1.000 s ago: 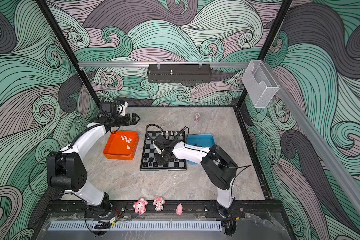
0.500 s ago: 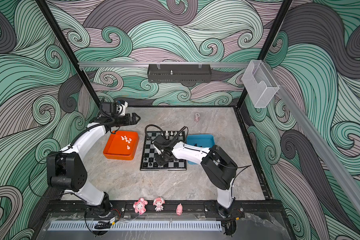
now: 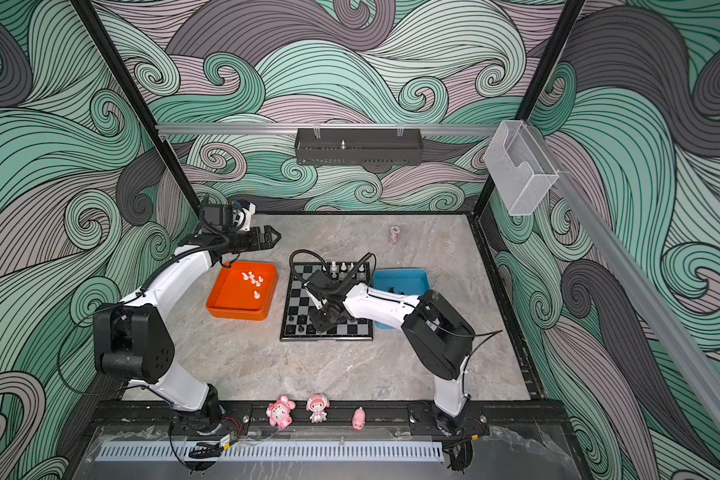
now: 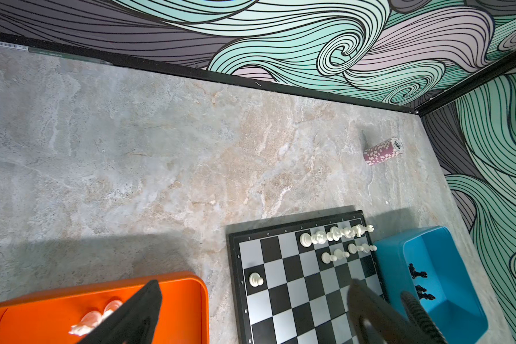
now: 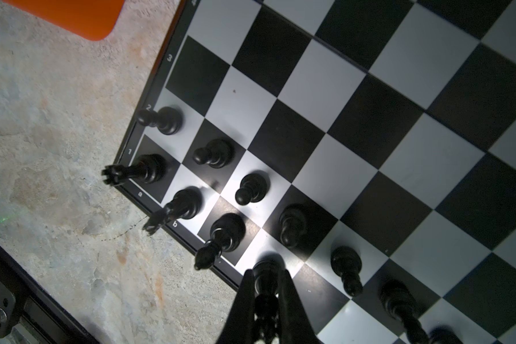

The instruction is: Set up the chess pieces on the board

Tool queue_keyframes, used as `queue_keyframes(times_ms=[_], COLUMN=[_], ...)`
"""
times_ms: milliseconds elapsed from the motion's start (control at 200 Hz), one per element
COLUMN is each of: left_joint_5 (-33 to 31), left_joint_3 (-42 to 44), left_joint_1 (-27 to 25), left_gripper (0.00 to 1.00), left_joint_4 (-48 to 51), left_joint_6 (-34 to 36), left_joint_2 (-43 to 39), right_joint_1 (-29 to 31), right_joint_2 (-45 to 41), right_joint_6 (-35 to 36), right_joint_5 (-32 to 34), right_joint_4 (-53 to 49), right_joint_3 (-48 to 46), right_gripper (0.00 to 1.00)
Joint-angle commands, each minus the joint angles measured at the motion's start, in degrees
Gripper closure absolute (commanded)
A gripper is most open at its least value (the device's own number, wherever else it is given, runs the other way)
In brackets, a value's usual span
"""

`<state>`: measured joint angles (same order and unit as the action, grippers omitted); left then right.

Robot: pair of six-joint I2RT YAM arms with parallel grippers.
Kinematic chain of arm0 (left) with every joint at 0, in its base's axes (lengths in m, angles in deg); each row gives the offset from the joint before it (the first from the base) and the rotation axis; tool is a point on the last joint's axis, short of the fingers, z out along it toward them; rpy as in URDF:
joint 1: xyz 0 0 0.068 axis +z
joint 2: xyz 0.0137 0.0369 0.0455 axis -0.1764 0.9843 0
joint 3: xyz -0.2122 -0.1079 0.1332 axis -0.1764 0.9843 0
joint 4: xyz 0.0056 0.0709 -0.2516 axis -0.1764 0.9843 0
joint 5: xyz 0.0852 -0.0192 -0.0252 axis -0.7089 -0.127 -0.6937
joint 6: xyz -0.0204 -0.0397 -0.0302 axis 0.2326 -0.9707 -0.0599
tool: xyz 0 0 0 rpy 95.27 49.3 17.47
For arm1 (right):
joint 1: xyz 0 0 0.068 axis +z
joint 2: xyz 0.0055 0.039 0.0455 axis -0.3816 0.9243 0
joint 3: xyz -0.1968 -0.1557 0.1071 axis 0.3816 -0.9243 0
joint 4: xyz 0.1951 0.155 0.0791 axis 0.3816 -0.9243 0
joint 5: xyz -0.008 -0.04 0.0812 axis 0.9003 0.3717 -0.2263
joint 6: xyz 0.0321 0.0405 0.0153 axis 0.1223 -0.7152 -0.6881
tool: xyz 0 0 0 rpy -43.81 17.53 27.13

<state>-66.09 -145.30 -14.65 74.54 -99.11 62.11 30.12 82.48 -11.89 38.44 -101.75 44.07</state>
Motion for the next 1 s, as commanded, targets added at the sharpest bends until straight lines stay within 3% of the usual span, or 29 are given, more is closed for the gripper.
queue_keyframes(times_ms=[0,996], left_joint_5=[0.9,0.9], left_joint_3=[0.2,0.1], left_joint_1=[0.5,0.5], left_gripper=[0.01,0.01], left_joint_4=[-0.6,-0.5], left_joint_6=[-0.4,-0.3], left_joint_2=[0.5,0.7], right_joint_1=[0.4,0.4], right_joint_2=[0.0,1.0], right_joint_6=[0.2,0.6], right_joint_5=[-0.3,0.1], right_joint_4=[-0.1,0.8], right_joint_3=[1.8,2.2], right_gripper=[0.86,0.86])
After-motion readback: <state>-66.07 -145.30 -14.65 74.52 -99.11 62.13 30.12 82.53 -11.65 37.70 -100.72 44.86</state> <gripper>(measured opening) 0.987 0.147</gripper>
